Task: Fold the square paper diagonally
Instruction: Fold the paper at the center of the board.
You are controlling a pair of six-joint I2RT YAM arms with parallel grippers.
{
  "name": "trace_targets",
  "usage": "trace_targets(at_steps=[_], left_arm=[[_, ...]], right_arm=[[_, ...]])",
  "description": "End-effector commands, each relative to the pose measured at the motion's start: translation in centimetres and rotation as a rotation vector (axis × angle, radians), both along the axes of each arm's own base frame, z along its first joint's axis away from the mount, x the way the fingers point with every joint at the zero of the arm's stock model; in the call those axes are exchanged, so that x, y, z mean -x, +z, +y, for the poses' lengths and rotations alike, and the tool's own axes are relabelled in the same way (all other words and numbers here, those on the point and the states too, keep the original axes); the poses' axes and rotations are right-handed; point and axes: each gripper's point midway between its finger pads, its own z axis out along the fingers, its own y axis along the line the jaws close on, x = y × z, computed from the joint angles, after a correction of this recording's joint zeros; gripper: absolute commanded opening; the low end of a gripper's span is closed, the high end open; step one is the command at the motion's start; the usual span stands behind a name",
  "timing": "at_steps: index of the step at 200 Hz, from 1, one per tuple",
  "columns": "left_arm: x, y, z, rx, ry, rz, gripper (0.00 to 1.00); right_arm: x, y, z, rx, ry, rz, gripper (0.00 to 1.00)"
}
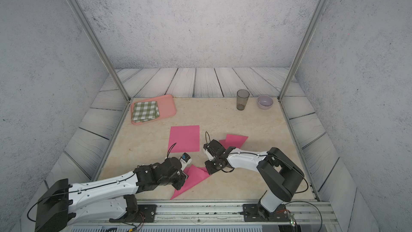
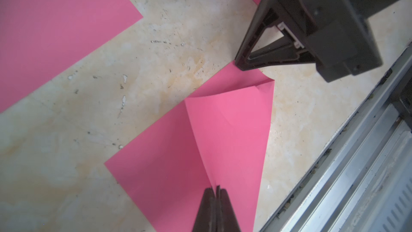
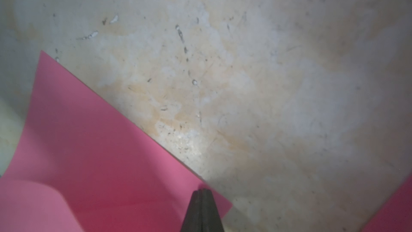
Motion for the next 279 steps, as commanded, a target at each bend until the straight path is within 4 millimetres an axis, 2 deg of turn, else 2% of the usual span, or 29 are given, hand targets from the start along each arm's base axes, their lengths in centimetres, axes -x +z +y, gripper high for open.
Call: trace_targets(at_steps=[1, 35, 68, 98, 120, 134, 155, 172, 203, 217, 263, 279], left_arm=[[-1.0, 1.3, 0.0, -0.008, 0.016, -0.047, 0.00], [-1.4, 1.1, -0.7, -0.026, 0.007, -0.055, 0.00], [-0.9, -0.9, -1.2, -0.037, 0.007, 0.007, 0.00], [-0.6, -2.0, -0.6, -0.038, 0.030, 0.011, 0.00], [-0.4, -1.3, -0.5, -0.015, 0.021, -0.006, 0.00], [-0.2, -0.6, -0.6, 0.006, 0.001, -0.017, 0.00], [0.1, 0.4, -0.7, 0.019, -0.027, -0.028, 0.00], [0.3, 0.7, -0.7, 0.016, -0.039, -0.025, 0.00], [0.4, 0.7, -0.4, 0.003, -0.041, -0.026, 0.00], [0.6, 0.7, -0.4, 0.008, -0.042, -0.021, 0.00], [1.0, 0.7, -0.8, 0.034, -0.061, -0.029, 0.00], [1.2, 0.7, -1.1, 0.047, -0.079, -0.033, 0.00]], right_arm=[[1.0, -1.0, -2.6, 0.053, -0.113, 0.033, 0.04], [1.4, -0.4, -2.5, -0.052, -0.214, 0.040, 0.07], [1.1, 0.6, -2.2, -0.091, -0.227, 0.011, 0.09], [0.4, 4.1, -2.3, -0.164, -0.199, -0.103, 0.09], [0.3, 6.9, -2.0, -0.201, -0.123, -0.182, 0.15], [-0.1, 7.2, -2.2, -0.156, -0.099, -0.170, 0.15], [0.1, 6.9, -0.2, -0.147, 0.026, -0.075, 0.13], [0.8, 5.6, 1.3, -0.127, 0.126, 0.023, 0.10], [0.4, 4.1, 2.1, -0.085, 0.190, 0.054, 0.10], [0.4, 4.3, 2.9, -0.098, 0.234, 0.072, 0.10], [0.9, 6.2, 7.7, -0.281, 0.420, 0.135, 0.10], [0.9, 5.9, 9.0, -0.286, 0.474, 0.127, 0.11]])
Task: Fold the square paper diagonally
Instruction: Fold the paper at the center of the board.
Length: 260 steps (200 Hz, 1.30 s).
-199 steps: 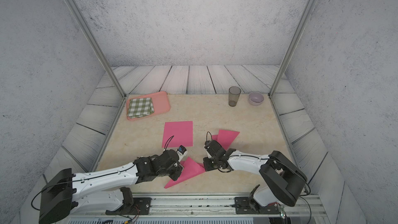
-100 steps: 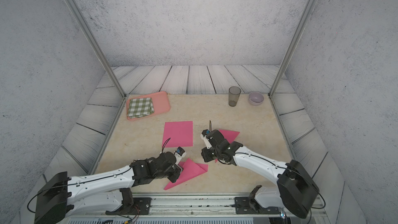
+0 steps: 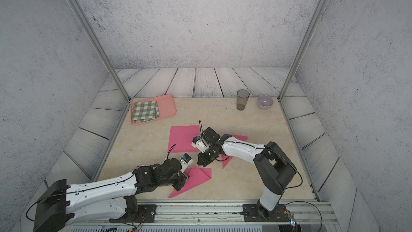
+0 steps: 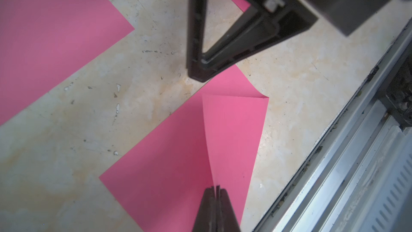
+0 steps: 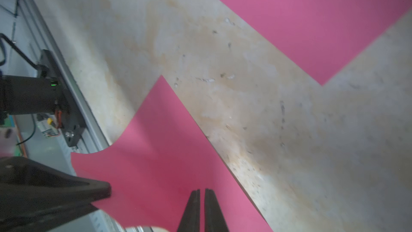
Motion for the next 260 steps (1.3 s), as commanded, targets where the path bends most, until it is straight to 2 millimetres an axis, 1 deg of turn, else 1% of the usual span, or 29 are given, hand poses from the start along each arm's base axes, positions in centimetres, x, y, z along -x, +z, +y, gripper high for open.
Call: trace_targets(at_steps=[1, 26, 51, 90, 126, 156, 168, 204, 237, 260], left_arm=[[0.3, 0.3, -0.5, 0.028, -0.029, -0.013, 0.00], [0.4, 0.2, -0.9, 0.019, -0.051, -0.020, 0.00], [0.3, 0.1, -1.0, 0.002, -0.064, -0.022, 0.00], [0.5, 0.2, -1.0, 0.006, -0.069, -0.027, 0.00], [0.5, 0.3, -0.5, 0.009, -0.057, -0.037, 0.00], [0.4, 0.7, -0.1, 0.010, -0.038, -0.045, 0.00], [0.2, 0.8, 0.2, 0.001, -0.020, -0.048, 0.00], [-0.4, 1.0, 0.8, -0.026, 0.025, -0.063, 0.00], [-0.9, 0.1, 1.5, -0.068, 0.079, -0.057, 0.00], [-1.3, -0.6, 1.9, -0.096, 0.116, -0.054, 0.00]], right_arm=[[1.3, 0.0, 2.2, -0.064, 0.140, 0.027, 0.11], [2.2, -1.3, 4.1, -0.032, 0.226, 0.011, 0.11], [2.8, -3.1, 5.2, -0.004, 0.264, 0.005, 0.10], [2.5, -4.9, 5.3, 0.030, 0.267, -0.028, 0.10], [2.3, -6.8, 4.5, 0.087, 0.262, -0.029, 0.09], [1.0, -8.4, 3.2, 0.172, 0.197, -0.067, 0.06], [0.6, -8.5, 2.9, 0.171, 0.168, -0.058, 0.06], [-0.4, -7.8, 1.4, 0.142, 0.063, -0.032, 0.06], [-1.2, -7.6, -0.4, 0.133, -0.049, -0.016, 0.05], [-1.2, -7.4, -1.4, 0.124, -0.110, -0.007, 0.05]])
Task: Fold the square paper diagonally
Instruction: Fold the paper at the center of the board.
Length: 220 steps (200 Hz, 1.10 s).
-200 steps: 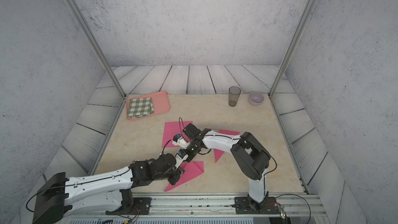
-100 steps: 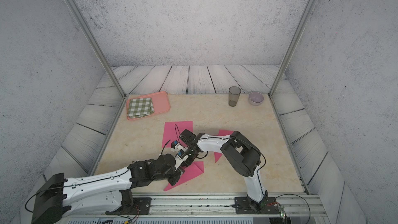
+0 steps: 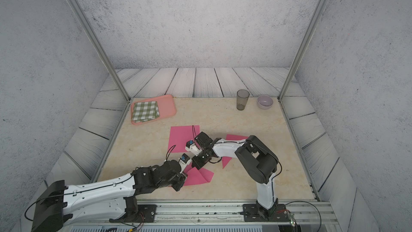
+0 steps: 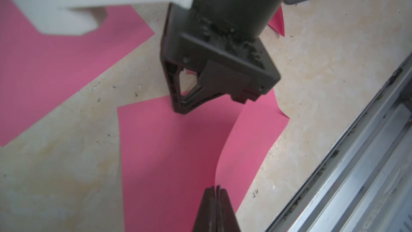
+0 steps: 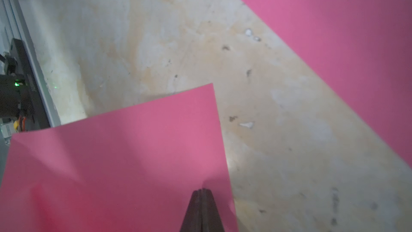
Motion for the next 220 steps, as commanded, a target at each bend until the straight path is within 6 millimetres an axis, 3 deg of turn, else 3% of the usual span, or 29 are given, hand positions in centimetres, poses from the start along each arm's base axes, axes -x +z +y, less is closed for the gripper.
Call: trace_targets(at_steps=[1, 41, 96, 143, 220], left_arm=[[-0.6, -0.5, 0.6, -0.044, 0.056, -0.002, 0.00], [-2.1, -1.2, 1.4, -0.087, 0.151, -0.044, 0.00], [-3.7, -0.5, 1.6, -0.109, 0.189, -0.121, 0.00], [-4.6, 0.1, 0.7, -0.092, 0.147, -0.142, 0.00], [-4.0, -3.2, -1.0, -0.209, 0.026, -0.025, 0.00]], right_arm=[[0.0, -1.7, -3.1, 0.107, -0.116, 0.016, 0.05], [0.5, -1.8, -3.8, 0.095, -0.167, 0.030, 0.06], [0.9, -2.4, -4.3, 0.105, -0.163, 0.029, 0.07], [1.0, -2.2, -4.4, 0.105, -0.155, 0.026, 0.09], [0.7, -1.4, -4.6, 0.104, -0.156, -0.009, 0.14]])
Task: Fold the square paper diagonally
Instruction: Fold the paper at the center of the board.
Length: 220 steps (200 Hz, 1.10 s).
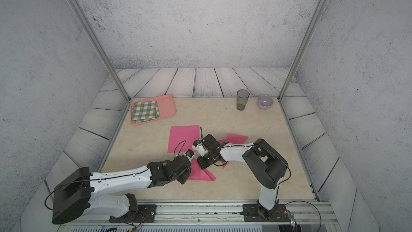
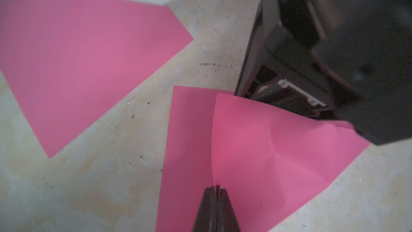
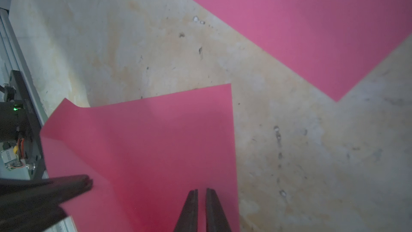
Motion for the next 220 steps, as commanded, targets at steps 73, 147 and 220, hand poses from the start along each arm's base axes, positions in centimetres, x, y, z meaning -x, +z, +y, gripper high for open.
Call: trace_targets(at_steps=[73, 147, 220], left_arm=[[-0.2, -1.3, 0.3, -0.045, 0.009, 0.031, 0.00], [-0.8, -2.0, 0.7, -0.045, 0.045, 0.033, 0.00], [-0.8, -1.3, 0.2, -0.028, 0.025, 0.031, 0.00]], right_arm=[[0.8, -1.7, -3.1, 0.121, -0.045, 0.005, 0.18], [0.6, -0.1, -3.3, 0.061, -0.095, -0.044, 0.40], [0.5, 5.1, -4.8, -0.021, -0.179, -0.144, 0.45]])
